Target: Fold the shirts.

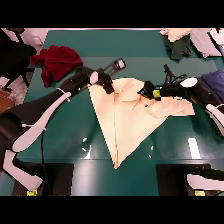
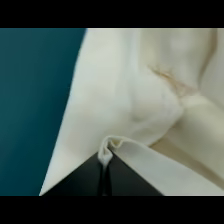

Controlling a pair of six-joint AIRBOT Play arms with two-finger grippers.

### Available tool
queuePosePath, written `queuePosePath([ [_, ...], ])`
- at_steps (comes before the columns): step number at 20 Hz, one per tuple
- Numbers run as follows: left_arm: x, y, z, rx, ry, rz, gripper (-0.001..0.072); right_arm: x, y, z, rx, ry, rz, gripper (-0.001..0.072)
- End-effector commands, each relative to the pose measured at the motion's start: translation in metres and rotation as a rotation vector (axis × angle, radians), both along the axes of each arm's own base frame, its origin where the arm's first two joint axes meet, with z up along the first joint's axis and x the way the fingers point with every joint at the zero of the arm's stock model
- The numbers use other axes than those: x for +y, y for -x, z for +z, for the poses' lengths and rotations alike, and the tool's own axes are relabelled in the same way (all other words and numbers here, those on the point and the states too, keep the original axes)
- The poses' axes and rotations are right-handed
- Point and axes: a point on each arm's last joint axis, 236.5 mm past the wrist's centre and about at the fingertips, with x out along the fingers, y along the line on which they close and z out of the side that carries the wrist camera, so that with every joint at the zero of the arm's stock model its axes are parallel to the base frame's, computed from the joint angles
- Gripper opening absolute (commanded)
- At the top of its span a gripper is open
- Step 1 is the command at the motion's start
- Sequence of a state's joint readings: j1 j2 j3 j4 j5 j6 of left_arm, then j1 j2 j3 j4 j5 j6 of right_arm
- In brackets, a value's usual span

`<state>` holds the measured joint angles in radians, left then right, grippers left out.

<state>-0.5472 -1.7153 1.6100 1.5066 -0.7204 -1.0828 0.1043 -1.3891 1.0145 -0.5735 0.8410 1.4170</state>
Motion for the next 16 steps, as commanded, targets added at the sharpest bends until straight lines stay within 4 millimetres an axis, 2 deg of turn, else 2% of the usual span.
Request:
queuePosePath([
  [1, 0.030, 0.009, 0.065, 0.065, 0.097, 0.199, 0.0024, -0.031, -0.023, 0.048, -0.114, -0.083, -0.115, 0.0026],
  [4, 0.053, 0.037, 0.123, 0.053, 0.140, 0.243, 0.0024, -0.078, -0.036, 0.133, -0.329, -0.181, -0.230, 0.0026],
  [5, 0.059, 0.045, 0.149, 0.016, 0.162, 0.241, 0.0024, -0.095, -0.034, 0.162, -0.401, -0.214, -0.265, 0.0026],
  [8, 0.085, 0.069, 0.225, -0.134, 0.208, 0.246, 0.0023, -0.141, -0.012, 0.247, -0.601, -0.262, -0.352, 0.0026],
  [10, 0.105, 0.087, 0.266, -0.226, 0.225, 0.255, 0.0023, -0.149, 0.016, 0.307, -0.741, -0.233, -0.314, 0.0026],
  [14, 0.132, 0.135, 0.329, -0.308, 0.352, 0.283, 0.0022, -0.141, 0.091, 0.418, -0.991, -0.132, -0.247, 0.0026],
  [16, 0.149, 0.165, 0.365, -0.361, 0.442, 0.301, 0.0023, -0.142, 0.121, 0.440, -1.014, 0.023, -0.289, 0.0026],
])
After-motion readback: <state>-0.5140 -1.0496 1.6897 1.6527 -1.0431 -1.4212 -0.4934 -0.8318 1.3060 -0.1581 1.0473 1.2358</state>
